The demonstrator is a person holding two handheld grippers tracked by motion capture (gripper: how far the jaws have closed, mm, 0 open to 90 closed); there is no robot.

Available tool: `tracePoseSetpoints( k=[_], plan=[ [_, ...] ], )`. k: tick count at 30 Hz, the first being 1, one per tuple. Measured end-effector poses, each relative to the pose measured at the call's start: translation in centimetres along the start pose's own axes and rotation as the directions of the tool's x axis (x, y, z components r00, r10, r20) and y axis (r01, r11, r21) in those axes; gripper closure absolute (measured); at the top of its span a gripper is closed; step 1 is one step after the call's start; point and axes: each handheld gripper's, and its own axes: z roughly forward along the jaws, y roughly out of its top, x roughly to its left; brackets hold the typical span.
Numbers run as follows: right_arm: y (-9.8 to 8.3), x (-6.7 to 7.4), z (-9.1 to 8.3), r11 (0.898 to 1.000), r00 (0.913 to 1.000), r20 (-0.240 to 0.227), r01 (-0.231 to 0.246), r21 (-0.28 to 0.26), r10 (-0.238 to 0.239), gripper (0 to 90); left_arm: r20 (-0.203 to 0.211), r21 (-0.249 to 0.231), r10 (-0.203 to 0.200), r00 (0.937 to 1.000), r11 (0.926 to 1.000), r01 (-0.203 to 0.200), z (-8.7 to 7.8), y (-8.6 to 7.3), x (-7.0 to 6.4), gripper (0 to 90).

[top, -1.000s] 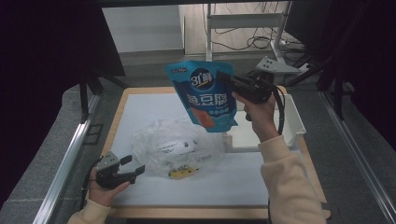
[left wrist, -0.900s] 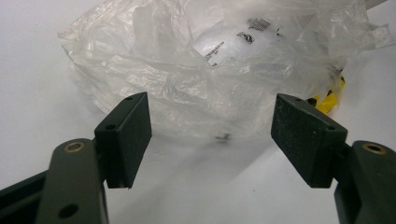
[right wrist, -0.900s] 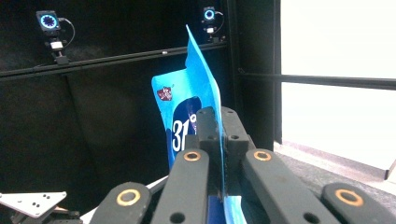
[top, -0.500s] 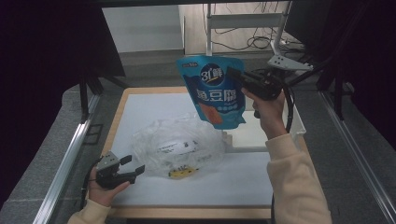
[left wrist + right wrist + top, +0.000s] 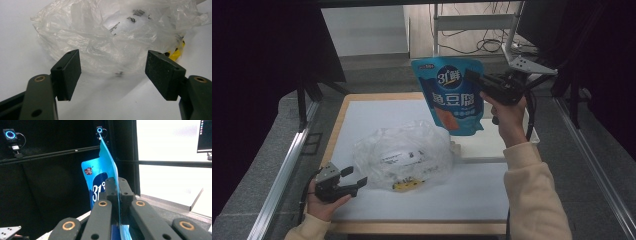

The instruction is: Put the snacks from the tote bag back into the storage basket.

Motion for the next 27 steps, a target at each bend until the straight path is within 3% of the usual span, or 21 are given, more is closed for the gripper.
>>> tracePoseSetpoints(
  k=[27],
  plan=[
    [-0.6, -3.8, -1.4, 1.0, 0.9952, 0.096, -0.021, 0.019, 0.019, 89.1, -0.003, 0.002, -0.003, 1.0, 1.0, 0.003, 0.0, 0.0, 0.0, 29.3]
  ],
)
